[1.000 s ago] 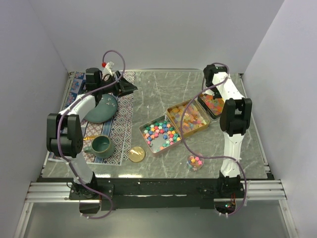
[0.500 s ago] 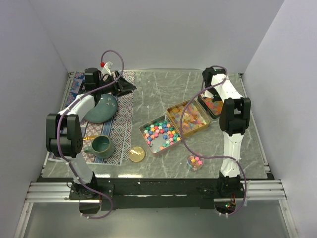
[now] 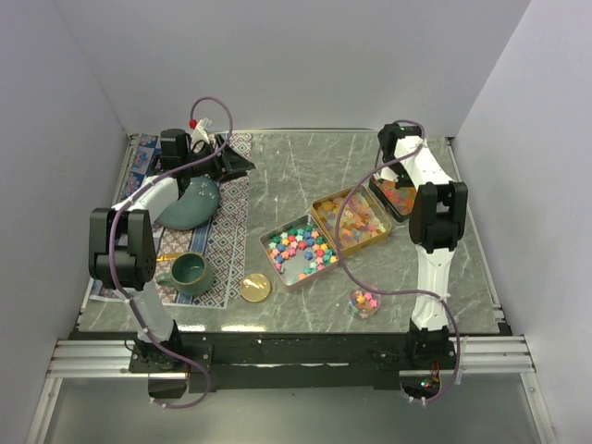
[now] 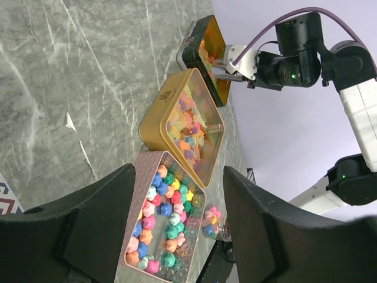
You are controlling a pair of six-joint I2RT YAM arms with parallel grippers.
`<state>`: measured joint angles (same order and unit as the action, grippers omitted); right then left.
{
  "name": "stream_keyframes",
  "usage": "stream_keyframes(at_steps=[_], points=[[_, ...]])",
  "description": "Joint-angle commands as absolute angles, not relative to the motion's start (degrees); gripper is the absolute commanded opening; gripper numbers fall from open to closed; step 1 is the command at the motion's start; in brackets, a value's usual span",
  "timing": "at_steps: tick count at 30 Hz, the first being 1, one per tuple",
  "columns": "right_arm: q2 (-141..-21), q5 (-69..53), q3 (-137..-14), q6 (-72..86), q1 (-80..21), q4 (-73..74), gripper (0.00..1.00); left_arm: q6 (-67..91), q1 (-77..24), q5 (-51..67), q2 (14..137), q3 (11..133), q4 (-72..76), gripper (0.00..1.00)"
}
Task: Pack the candies
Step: Scoop the fake candies from the storage box.
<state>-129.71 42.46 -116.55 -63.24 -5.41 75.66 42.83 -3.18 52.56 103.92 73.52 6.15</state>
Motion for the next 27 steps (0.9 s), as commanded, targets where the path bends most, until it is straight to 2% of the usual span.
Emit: stream_keyframes(at_steps=[1,11,20,27], points=[[-128.85,24.98,-114.08,-75.32,-5.89,77.78,0.00,41.84,-3.08,52.65,104.76,76.46,6.86,0.67],[-127.09,13.10,-109.17,-67.07,-4.75,70.50,0.00,33.31,-2.64,52.91,105.73,80.15,-2.37,0.66],[-127.79,10.37,-110.56,-66.89,-2.99,68.55,0.00,31.12,-2.46,53.70,107.05,82.35,-5.71,0.66],[-125.69,14.31,-109.16,-69.60,-1.14,69.87,0.00,30.50,-2.37,54.49,108.01,82.44,-6.51,0.66]])
